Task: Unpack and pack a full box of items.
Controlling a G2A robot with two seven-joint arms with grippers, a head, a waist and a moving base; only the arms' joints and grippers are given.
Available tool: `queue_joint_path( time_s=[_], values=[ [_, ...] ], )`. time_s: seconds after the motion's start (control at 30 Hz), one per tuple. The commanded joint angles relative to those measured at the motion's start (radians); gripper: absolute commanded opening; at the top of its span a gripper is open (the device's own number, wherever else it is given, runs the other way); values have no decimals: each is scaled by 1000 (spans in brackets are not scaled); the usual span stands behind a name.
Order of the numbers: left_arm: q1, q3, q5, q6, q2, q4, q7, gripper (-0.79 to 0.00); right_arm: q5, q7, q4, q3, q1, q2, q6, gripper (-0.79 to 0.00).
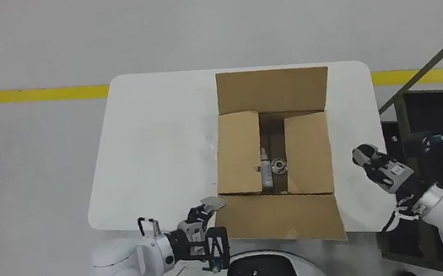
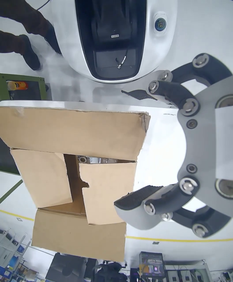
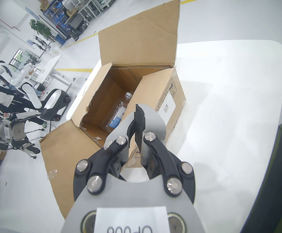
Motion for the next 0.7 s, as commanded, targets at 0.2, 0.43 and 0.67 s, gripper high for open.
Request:
queue_joint_path(
  time_s=[0.2, 0.43, 0.67],
  values=[
    [-31, 59, -17, 162, -13, 45, -53, 0, 7, 0, 1, 18, -12, 3, -5, -785],
    [-98, 105, -42, 216, -26, 39, -90, 0, 16, -5, -2, 27, -18, 5, -6, -785],
    [-154, 118, -108, 234, -35, 39, -107, 0, 20, -14, 39, 32, 7, 8, 6, -785]
  ],
)
